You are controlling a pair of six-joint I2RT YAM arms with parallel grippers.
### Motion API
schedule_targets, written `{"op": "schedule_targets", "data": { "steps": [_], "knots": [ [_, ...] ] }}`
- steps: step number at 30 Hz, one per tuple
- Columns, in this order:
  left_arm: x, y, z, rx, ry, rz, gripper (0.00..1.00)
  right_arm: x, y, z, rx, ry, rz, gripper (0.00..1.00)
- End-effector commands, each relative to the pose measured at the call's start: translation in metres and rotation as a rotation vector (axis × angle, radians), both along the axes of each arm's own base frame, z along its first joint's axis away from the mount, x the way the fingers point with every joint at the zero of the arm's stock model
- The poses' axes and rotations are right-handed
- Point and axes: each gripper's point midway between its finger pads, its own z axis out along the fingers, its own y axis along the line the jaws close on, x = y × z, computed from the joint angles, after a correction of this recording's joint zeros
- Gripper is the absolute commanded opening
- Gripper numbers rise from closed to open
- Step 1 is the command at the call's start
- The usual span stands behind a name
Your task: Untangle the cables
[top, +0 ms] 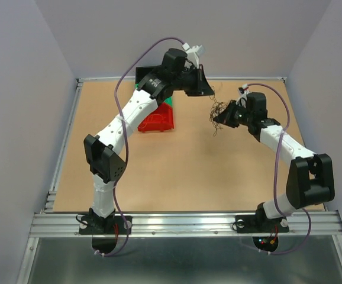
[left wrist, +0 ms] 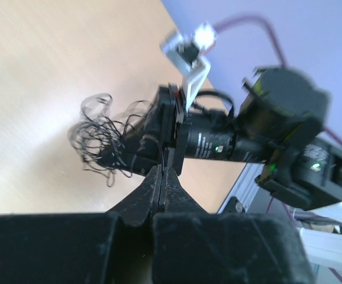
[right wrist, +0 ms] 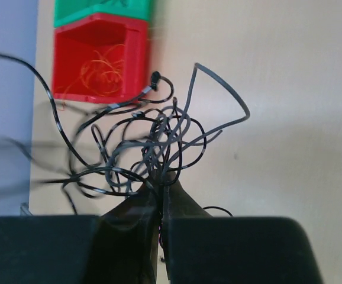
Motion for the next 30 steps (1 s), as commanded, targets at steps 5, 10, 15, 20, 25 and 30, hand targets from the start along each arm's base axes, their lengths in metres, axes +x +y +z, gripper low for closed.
{"op": "schedule_targets", "data": {
  "steps": [5, 10, 15, 20, 25, 30],
  "knots": [
    [0.070, 0.111, 0.092, -0.151, -0.158, 0.211, 0.00, -0.007, -0.051, -0.064, -0.027, 0.204, -0.207, 0.01],
    [0.099, 0.181, 0.104, -0.140, -0.202, 0.335, 0.00, -0.014, -0.083, -0.084, -0.058, 0.302, -0.318, 0.01],
    [0.109, 0.215, 0.102, -0.092, -0.221, 0.426, 0.00, -0.014, -0.102, -0.085, -0.115, 0.315, -0.400, 0.01],
    [0.120, 0.257, 0.101, -0.010, -0.230, 0.605, 0.00, -0.018, -0.140, -0.096, -0.204, 0.383, -0.561, 0.01],
    [0.121, 0.309, 0.119, 0.045, -0.301, 0.816, 0.00, -0.028, -0.161, -0.108, -0.243, 0.457, -0.650, 0.01],
    [0.114, 0.356, 0.135, 0.091, -0.349, 1.001, 0.00, -0.036, -0.193, -0.111, -0.299, 0.495, -0.795, 0.01]
  ]
}}
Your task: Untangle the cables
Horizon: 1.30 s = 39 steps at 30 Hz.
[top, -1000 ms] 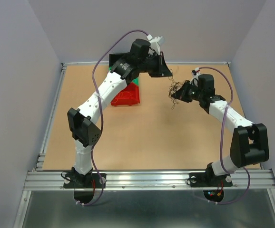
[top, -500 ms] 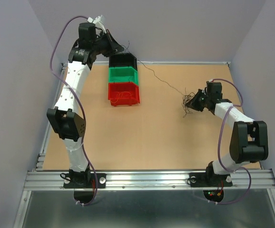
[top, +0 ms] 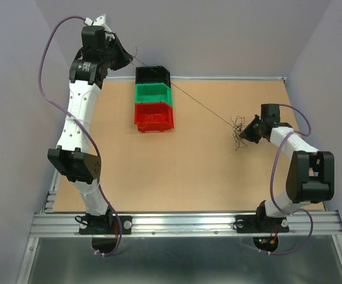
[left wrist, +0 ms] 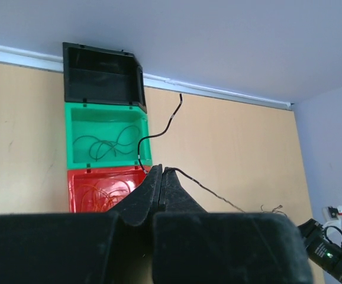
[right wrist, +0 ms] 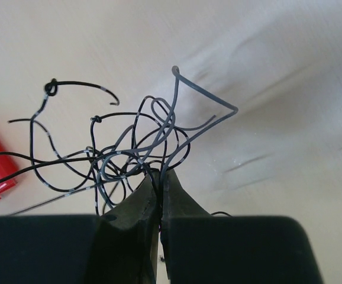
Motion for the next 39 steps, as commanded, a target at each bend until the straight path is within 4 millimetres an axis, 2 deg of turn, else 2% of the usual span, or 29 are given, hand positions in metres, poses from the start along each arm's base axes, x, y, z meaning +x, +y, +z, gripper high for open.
{"op": "schedule_targets", "data": {
  "steps": [1, 2, 3, 4, 6, 7, 8, 9, 10, 11, 12, 13, 15, 20, 22, 24, 28, 33, 37, 39],
  "knots": [
    [-0.013, 0.078, 0.074, 0.067, -0.214, 0.286, 0.00, -0.012, -0.056, -0.004, -0.141, 0.087, -0.194, 0.01],
    [-0.017, 0.094, 0.084, 0.060, -0.236, 0.323, 0.00, -0.014, -0.062, -0.004, -0.141, 0.092, -0.210, 0.02],
    [-0.020, 0.100, 0.092, 0.056, -0.255, 0.331, 0.00, -0.017, -0.065, -0.005, -0.142, 0.101, -0.218, 0.05],
    [-0.020, 0.111, 0.092, 0.057, -0.247, 0.359, 0.00, -0.018, -0.068, -0.006, -0.142, 0.105, -0.229, 0.06],
    [-0.022, 0.111, 0.093, 0.042, -0.248, 0.360, 0.00, -0.020, -0.071, -0.006, -0.140, 0.107, -0.248, 0.11],
    [-0.022, 0.120, 0.096, 0.040, -0.258, 0.376, 0.00, -0.020, -0.072, -0.007, -0.134, 0.108, -0.249, 0.13],
    [-0.022, 0.119, 0.096, 0.038, -0.263, 0.369, 0.00, -0.020, -0.072, -0.007, -0.130, 0.110, -0.247, 0.14],
    [-0.023, 0.103, 0.098, 0.015, -0.276, 0.276, 0.00, -0.019, -0.070, -0.007, -0.124, 0.109, -0.225, 0.16],
    [-0.020, 0.095, 0.091, 0.005, -0.267, 0.236, 0.00, -0.018, -0.068, -0.007, -0.120, 0.109, -0.211, 0.17],
    [-0.019, 0.087, 0.096, -0.010, -0.295, 0.199, 0.00, -0.016, -0.064, -0.006, -0.104, 0.106, -0.191, 0.19],
    [-0.021, 0.068, 0.096, -0.032, -0.303, 0.105, 0.00, -0.015, -0.063, -0.006, -0.098, 0.107, -0.182, 0.21],
    [-0.019, 0.066, 0.094, -0.034, -0.305, 0.090, 0.00, -0.014, -0.062, -0.007, -0.095, 0.107, -0.173, 0.24],
    [-0.024, 0.029, 0.093, -0.033, -0.314, -0.002, 0.00, -0.013, -0.060, -0.007, -0.085, 0.108, -0.160, 0.25],
    [-0.033, -0.003, 0.107, -0.022, -0.372, -0.090, 0.00, -0.013, -0.060, -0.008, -0.086, 0.111, -0.161, 0.29],
    [-0.036, -0.011, 0.119, -0.023, -0.407, -0.118, 0.00, -0.012, -0.055, -0.004, -0.063, 0.099, -0.142, 0.47],
    [-0.036, -0.012, 0.124, -0.022, -0.420, -0.117, 0.00, -0.011, -0.053, 0.000, -0.057, 0.086, -0.134, 0.68],
    [-0.028, -0.010, 0.130, -0.033, -0.435, -0.093, 0.00, -0.006, -0.048, 0.011, -0.039, 0.045, -0.105, 0.85],
    [-0.016, -0.005, 0.144, -0.050, -0.497, -0.051, 0.00, -0.003, -0.040, 0.024, -0.016, 0.000, -0.062, 0.91],
    [0.000, -0.011, 0.155, -0.103, -0.572, -0.058, 0.00, -0.001, -0.035, 0.031, 0.002, -0.024, -0.038, 0.93],
    [0.013, -0.019, 0.149, -0.152, -0.569, -0.078, 0.00, 0.002, -0.033, 0.035, 0.002, -0.039, -0.020, 0.93]
  ]
}}
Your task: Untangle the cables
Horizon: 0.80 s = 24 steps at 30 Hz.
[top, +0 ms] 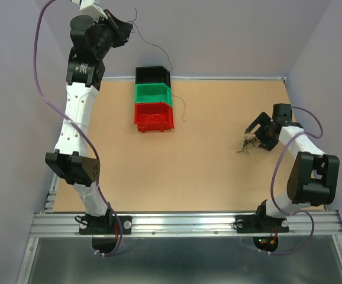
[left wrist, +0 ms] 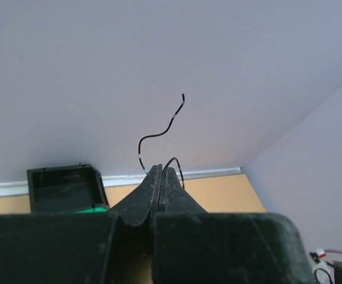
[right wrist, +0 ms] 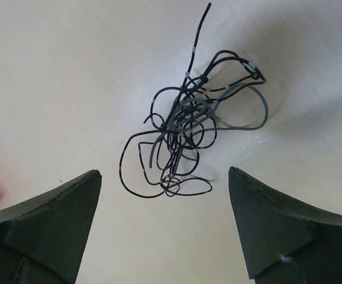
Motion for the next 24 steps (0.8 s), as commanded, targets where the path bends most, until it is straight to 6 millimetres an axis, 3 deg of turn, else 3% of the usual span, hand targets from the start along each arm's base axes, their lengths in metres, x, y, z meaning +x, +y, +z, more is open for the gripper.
{"op": "schedule_targets", "data": {
  "steps": [1, 5, 12, 16, 24],
  "knots": [
    [0.020, -0.008, 0.034, -0.099, -0.158, -0.035, 0.00, 0.021, 0.005, 0.033, -0.011, -0.113, 0.059, 0.94],
    [0.037, -0.017, 0.035, -0.173, -0.196, -0.060, 0.00, 0.030, 0.010, 0.037, -0.015, -0.126, 0.088, 0.94],
    [0.060, -0.007, 0.056, -0.239, -0.331, 0.023, 0.00, 0.033, 0.020, 0.029, 0.020, -0.122, 0.118, 0.94],
    [0.061, -0.003, 0.082, -0.263, -0.412, 0.035, 0.00, 0.035, 0.022, 0.027, 0.028, -0.122, 0.130, 0.94],
    [0.057, 0.007, 0.106, -0.327, -0.539, 0.071, 0.00, 0.038, 0.029, 0.020, 0.053, -0.121, 0.155, 0.93]
  ]
}}
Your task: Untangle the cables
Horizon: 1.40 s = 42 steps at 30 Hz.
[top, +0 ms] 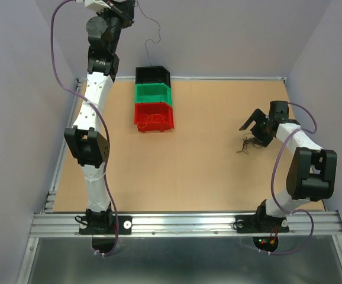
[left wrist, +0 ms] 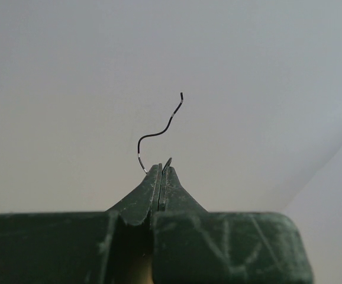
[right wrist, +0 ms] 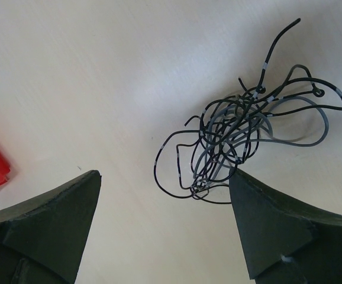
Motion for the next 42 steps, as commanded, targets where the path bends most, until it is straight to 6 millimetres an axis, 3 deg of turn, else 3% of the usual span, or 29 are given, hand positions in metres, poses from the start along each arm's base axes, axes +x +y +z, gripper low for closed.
{"op": "schedule_targets", "data": {
  "steps": [1, 4, 12, 16, 22, 28, 31, 38, 42],
  "knots": [
    [-0.036, 0.012, 0.076, -0.082, -0.235, 0.023, 0.00, 0.022, 0.006, 0.016, 0.002, -0.081, 0.043, 0.93],
    [-0.033, 0.013, 0.079, -0.102, -0.265, 0.021, 0.00, 0.023, 0.007, 0.016, 0.010, -0.083, 0.048, 0.93],
    [0.009, 0.013, 0.035, -0.161, -0.277, 0.048, 0.00, 0.028, 0.018, 0.020, 0.061, -0.100, 0.079, 0.92],
    [0.024, 0.026, 0.021, -0.186, -0.296, 0.181, 0.00, 0.029, 0.020, 0.023, 0.062, -0.111, 0.088, 0.92],
    [0.034, 0.044, 0.011, -0.222, -0.336, 0.327, 0.00, 0.021, 0.022, 0.020, 0.067, -0.105, 0.093, 0.91],
    [0.041, 0.042, -0.002, -0.203, -0.312, 0.335, 0.00, 0.016, 0.023, 0.017, 0.072, -0.099, 0.093, 0.91],
    [0.048, 0.035, -0.019, -0.156, -0.272, 0.315, 0.00, 0.016, 0.024, 0.016, 0.077, -0.098, 0.097, 0.91],
    [0.068, 0.015, -0.084, -0.010, -0.071, 0.290, 0.00, 0.016, 0.026, 0.020, 0.086, -0.110, 0.100, 0.91],
    [0.067, 0.008, -0.120, 0.042, 0.048, 0.297, 0.00, 0.015, 0.027, 0.022, 0.090, -0.115, 0.102, 0.91]
  ]
}}
